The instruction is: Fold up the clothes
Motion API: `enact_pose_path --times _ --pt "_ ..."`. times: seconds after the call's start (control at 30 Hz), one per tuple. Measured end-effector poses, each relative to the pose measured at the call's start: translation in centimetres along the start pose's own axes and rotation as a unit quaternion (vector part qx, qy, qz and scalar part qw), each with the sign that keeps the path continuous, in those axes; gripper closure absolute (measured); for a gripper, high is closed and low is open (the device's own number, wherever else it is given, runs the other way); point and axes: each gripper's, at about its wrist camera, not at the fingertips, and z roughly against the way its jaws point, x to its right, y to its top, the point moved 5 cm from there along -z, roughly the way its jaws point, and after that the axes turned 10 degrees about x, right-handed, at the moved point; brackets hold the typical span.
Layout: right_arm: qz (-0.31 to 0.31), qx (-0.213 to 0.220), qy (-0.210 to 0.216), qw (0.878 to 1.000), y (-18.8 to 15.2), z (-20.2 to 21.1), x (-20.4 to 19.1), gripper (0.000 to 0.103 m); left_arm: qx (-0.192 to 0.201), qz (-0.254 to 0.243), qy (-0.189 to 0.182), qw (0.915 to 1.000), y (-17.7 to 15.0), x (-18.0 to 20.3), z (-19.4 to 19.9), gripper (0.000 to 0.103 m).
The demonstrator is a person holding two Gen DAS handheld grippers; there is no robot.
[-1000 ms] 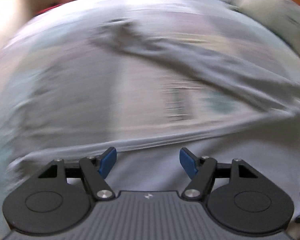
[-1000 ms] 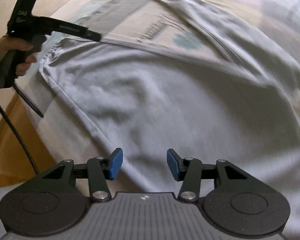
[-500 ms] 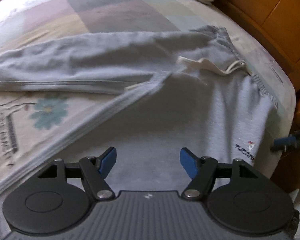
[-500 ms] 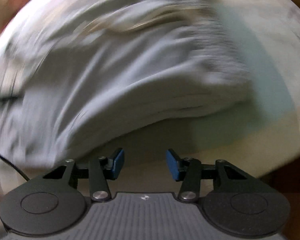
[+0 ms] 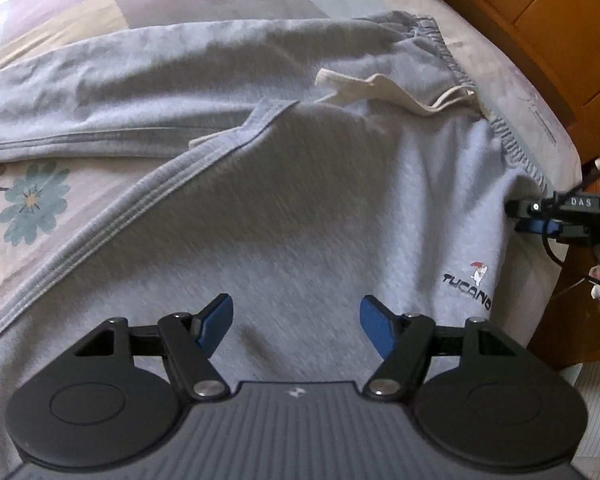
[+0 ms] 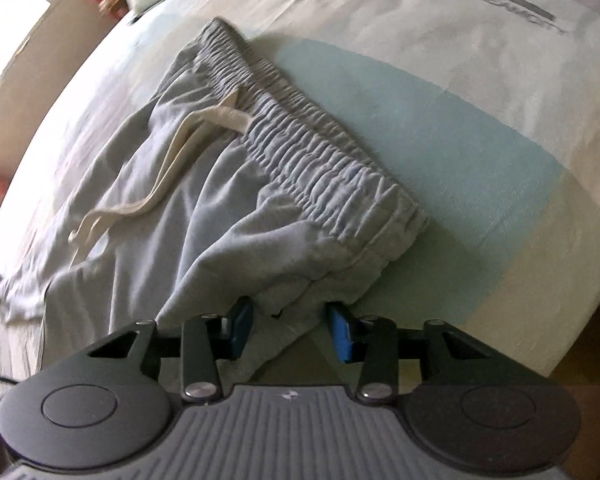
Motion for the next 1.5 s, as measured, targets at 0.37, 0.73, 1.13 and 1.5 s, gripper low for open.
enact_pose_path --times 0.37,0.73,1.13,1.5 --pt "-0.087 0.024 -0.057 0.994 0.1 1.9 1.3 0.048 -0.009 0.007 -0.008 0.9999 -1.1 -0.3 -0.3 0.032" --pt "-0.086 0.051 -0.021 0.995 0.3 0.9 -0.9 0.026 -0.007 0.009 -0.02 0.9997 -1.6 -0.8 -0.2 0.032" --pt "-0.195 -0.002 0.14 0.971 0.2 0.7 5.7 0.062 -0.005 0.006 -0.03 0.9995 -2.0 -1.1 0.0 0.031" --pt "-0.019 0.048 0.049 0.997 1.6 1.3 2.6 0.033 -0.014 -0.012 -0.023 0.9996 -2.1 -0.4 -0.4 0.026"
